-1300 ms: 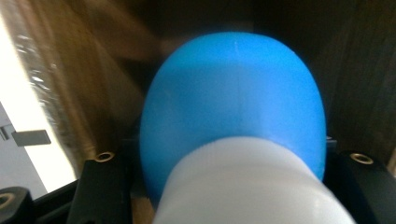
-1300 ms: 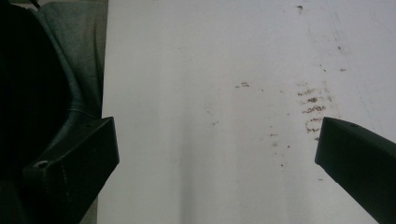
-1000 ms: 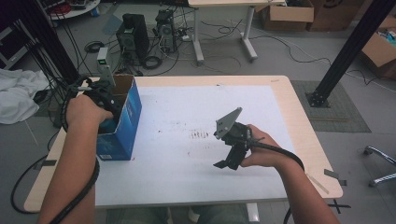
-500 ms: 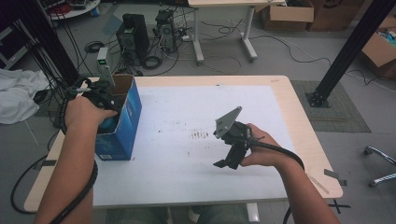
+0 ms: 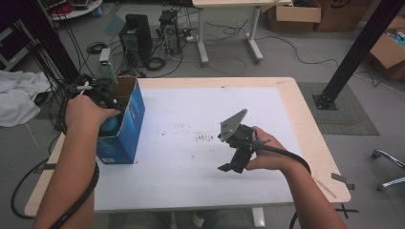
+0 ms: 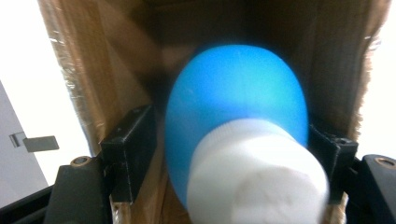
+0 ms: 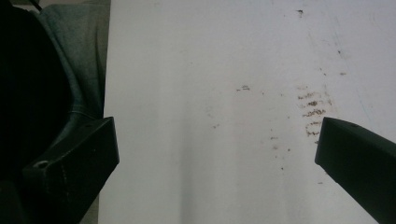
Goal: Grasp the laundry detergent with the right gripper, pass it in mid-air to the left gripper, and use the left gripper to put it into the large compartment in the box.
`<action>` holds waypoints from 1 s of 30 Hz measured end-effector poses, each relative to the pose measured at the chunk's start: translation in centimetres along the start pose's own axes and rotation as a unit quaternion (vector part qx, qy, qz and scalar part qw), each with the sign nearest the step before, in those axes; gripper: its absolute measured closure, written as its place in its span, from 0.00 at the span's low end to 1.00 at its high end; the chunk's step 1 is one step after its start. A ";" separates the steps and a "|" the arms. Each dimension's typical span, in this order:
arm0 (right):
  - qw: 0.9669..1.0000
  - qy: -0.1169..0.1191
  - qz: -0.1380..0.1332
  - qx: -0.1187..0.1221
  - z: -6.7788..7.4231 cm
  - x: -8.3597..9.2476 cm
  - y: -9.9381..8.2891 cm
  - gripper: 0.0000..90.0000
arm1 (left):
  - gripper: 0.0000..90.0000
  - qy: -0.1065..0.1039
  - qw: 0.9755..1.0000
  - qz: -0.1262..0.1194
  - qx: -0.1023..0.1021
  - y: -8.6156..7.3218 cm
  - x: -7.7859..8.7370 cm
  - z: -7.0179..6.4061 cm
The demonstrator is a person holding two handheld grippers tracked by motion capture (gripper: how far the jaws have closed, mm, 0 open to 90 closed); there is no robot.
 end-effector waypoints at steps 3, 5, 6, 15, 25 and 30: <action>1.000 0.000 0.000 0.001 0.0 0.0 0.1 0.00 | 0.32 0.002 1.000 0.002 -0.004 0.0 0.6 0.0; 1.000 0.001 0.000 0.001 0.0 -0.1 0.2 0.00 | 0.29 -0.001 1.000 -0.001 -0.005 0.0 1.0 0.0; 1.000 0.001 -0.001 0.003 -0.1 -0.1 0.2 0.00 | 0.28 -0.003 1.000 -0.001 -0.004 0.0 1.2 0.0; 1.000 0.001 -0.001 0.001 -0.2 -0.2 0.5 0.00 | 0.22 0.003 1.000 -0.014 -0.014 0.1 3.6 -0.1; 1.000 0.001 0.000 -0.001 -0.2 -0.2 0.5 0.00 | 0.15 -0.001 0.999 -0.020 -0.034 0.3 6.0 -0.3; 1.000 0.000 -0.001 -0.001 -0.3 -0.1 0.6 0.00 | 0.12 0.000 0.999 -0.026 -0.047 0.4 7.2 -0.6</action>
Point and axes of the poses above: each handheld gripper's, and its own axes: x roughly backward along the jaws, y roughly out of its top, z roughly to its left, the point moved 6 cm from there along -x, roughly forward along the jaws, and after that the axes turned 2 degrees about -z, right-handed, at the moved point
